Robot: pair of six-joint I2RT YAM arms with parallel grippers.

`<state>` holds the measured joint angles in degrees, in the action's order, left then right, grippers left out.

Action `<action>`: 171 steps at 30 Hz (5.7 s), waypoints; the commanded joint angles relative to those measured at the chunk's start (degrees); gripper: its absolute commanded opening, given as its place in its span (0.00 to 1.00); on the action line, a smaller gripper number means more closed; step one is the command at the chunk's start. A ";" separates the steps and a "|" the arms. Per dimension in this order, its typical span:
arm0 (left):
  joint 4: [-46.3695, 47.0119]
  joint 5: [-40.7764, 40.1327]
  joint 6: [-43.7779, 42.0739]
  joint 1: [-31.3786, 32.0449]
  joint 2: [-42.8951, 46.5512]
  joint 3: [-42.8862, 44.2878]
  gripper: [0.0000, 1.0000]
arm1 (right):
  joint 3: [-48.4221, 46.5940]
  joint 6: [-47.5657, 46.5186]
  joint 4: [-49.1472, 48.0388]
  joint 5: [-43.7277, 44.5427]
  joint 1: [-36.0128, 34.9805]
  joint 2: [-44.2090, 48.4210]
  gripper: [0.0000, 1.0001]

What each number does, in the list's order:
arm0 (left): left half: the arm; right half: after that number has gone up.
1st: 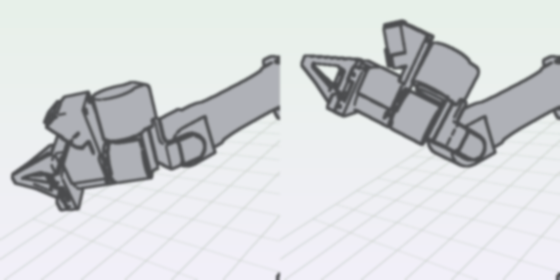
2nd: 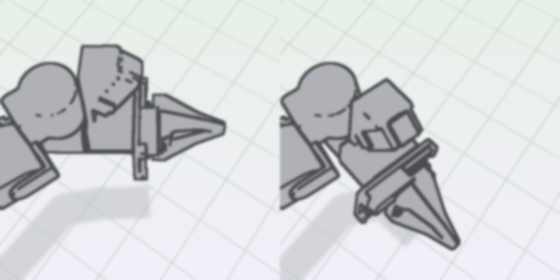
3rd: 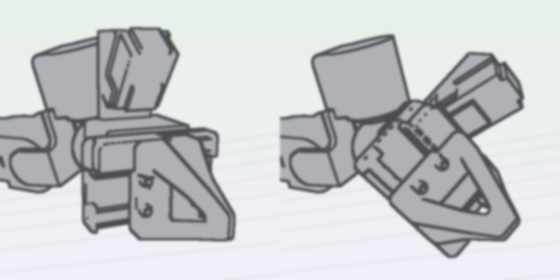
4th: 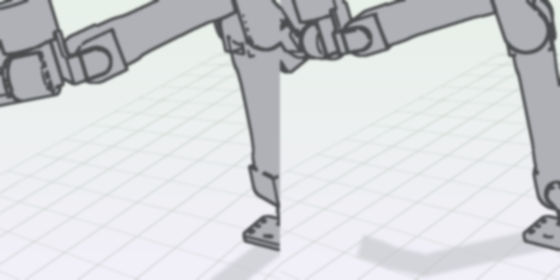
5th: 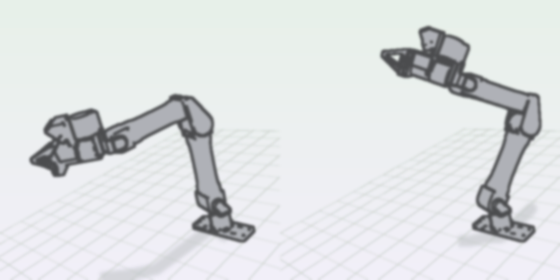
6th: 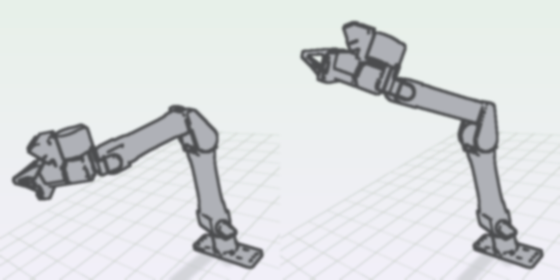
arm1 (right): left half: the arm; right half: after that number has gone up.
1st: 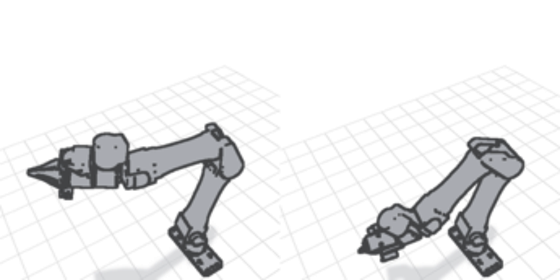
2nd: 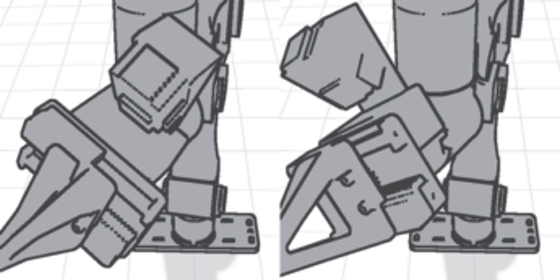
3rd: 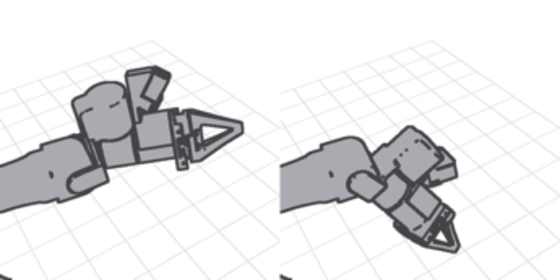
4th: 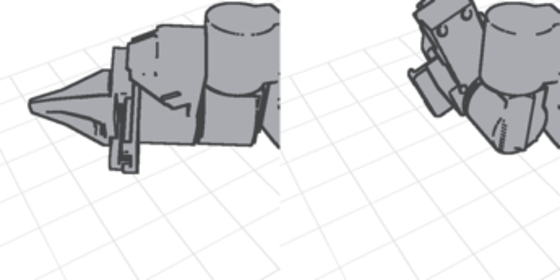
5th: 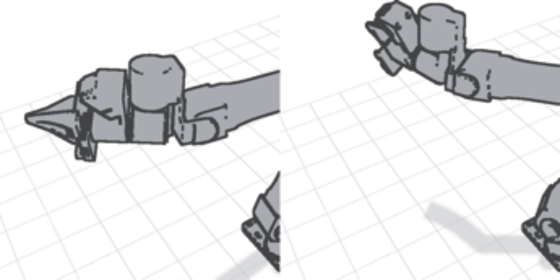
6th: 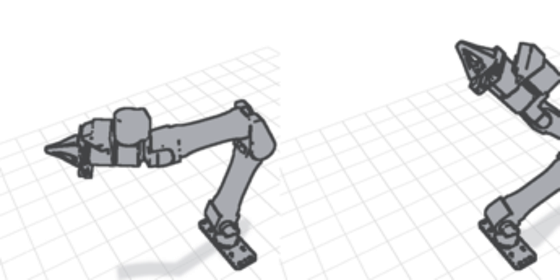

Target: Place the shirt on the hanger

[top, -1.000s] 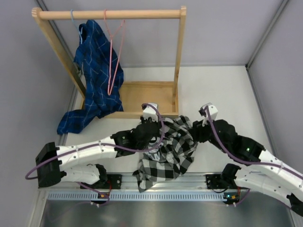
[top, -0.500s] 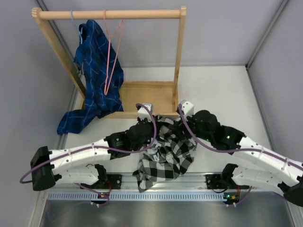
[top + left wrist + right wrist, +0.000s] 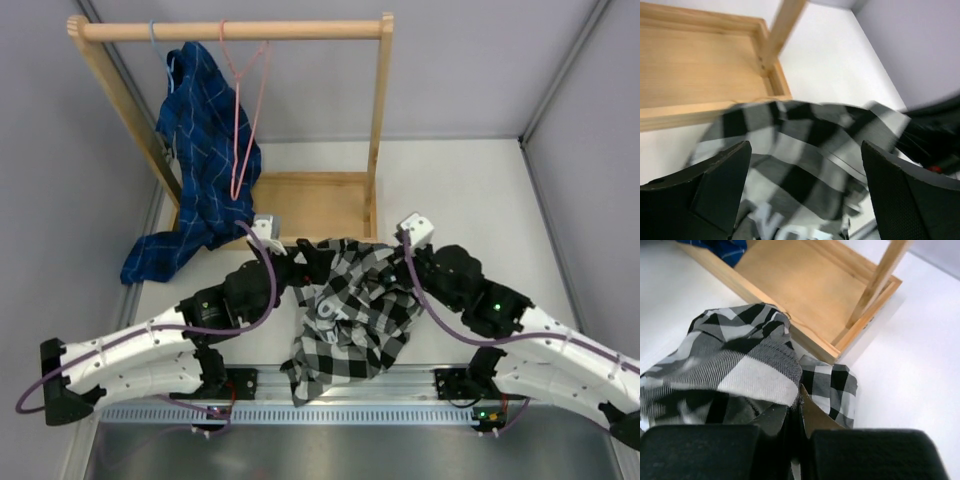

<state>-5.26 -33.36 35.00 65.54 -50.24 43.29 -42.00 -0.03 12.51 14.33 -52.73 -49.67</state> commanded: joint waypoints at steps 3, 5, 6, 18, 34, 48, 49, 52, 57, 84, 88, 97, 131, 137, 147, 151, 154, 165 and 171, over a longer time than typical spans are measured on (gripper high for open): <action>-8.01 -9.27 6.47 -4.18 1.03 -1.80 0.98 | 5.60 -0.41 -1.45 1.23 0.61 14.39 0.00; -6.62 -4.72 8.50 -9.25 -2.92 -2.76 0.98 | 6.31 -0.41 -1.35 -1.82 0.61 17.40 0.00; -5.74 2.62 8.85 -11.55 -4.59 -3.47 0.98 | 6.75 -0.41 -1.53 -3.67 0.61 20.11 0.00; 33.27 42.84 -8.53 -22.91 -18.49 -9.97 0.98 | 3.43 -2.52 2.86 -23.38 0.61 21.56 0.00; 31.02 55.00 2.41 -26.60 -40.46 4.94 0.98 | 0.07 -3.04 11.31 -36.82 0.61 18.03 0.00; 26.66 68.90 2.19 -23.36 -46.79 12.15 0.98 | 0.43 -3.57 8.93 -37.88 0.52 16.01 0.00; 22.61 65.83 -1.31 -22.65 -47.14 13.13 0.98 | 0.34 -3.66 9.02 -37.71 0.52 16.09 0.00; 16.07 60.27 -1.53 -21.68 -46.62 13.23 0.96 | 0.34 -3.66 9.02 -36.39 0.61 17.32 0.00; 11.00 52.47 -0.81 -21.51 -39.95 9.54 0.31 | 0.34 -3.31 8.93 -31.56 0.61 18.56 0.00; -20.05 8.13 -5.99 -19.83 21.76 17.60 0.00 | -21.19 -2.78 -2.92 -10.55 0.61 -1.39 0.00; -23.39 11.82 -8.02 -20.19 20.80 25.09 0.00 | -26.28 -3.39 -2.67 -13.01 0.61 -3.94 0.00; -23.48 4.55 9.89 -20.80 10.53 -2.75 0.00 | -18.30 -3.66 -2.94 -5.11 0.70 -4.64 0.00; 12.10 25.11 -12.85 -9.73 2.87 -6.37 0.77 | -36.66 14.45 18.34 -5.10 -0.62 -32.77 0.00; 17.90 25.37 -12.60 -9.82 -4.85 -6.55 0.67 | -36.49 13.39 18.25 -5.71 -0.88 -32.51 0.00; 19.50 17.73 -9.96 -9.73 -10.14 -7.16 0.40 | -35.79 14.36 16.85 -6.33 -1.41 -32.86 0.00; 18.97 15.62 -9.60 -9.73 -9.62 -7.95 0.21 | -35.61 14.27 16.67 -6.24 -1.41 -32.68 0.00; 16.79 13.95 -9.52 -9.73 -8.48 -7.96 0.09 | -35.09 14.27 16.23 -6.42 -1.41 -32.51 0.00; 3.15 12.00 -4.25 -9.73 -0.31 -12.60 0.00 | -34.46 16.99 10.96 -10.72 -1.32 -26.45 0.85; 2.89 12.54 -1.08 -9.73 5.76 -17.18 0.00 | -42.35 21.91 11.74 -9.07 -1.85 -28.98 0.99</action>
<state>-2.11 -20.45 31.33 55.64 -47.09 27.24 -78.13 18.24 28.01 4.40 -53.58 -77.89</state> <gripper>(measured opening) 0.025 0.981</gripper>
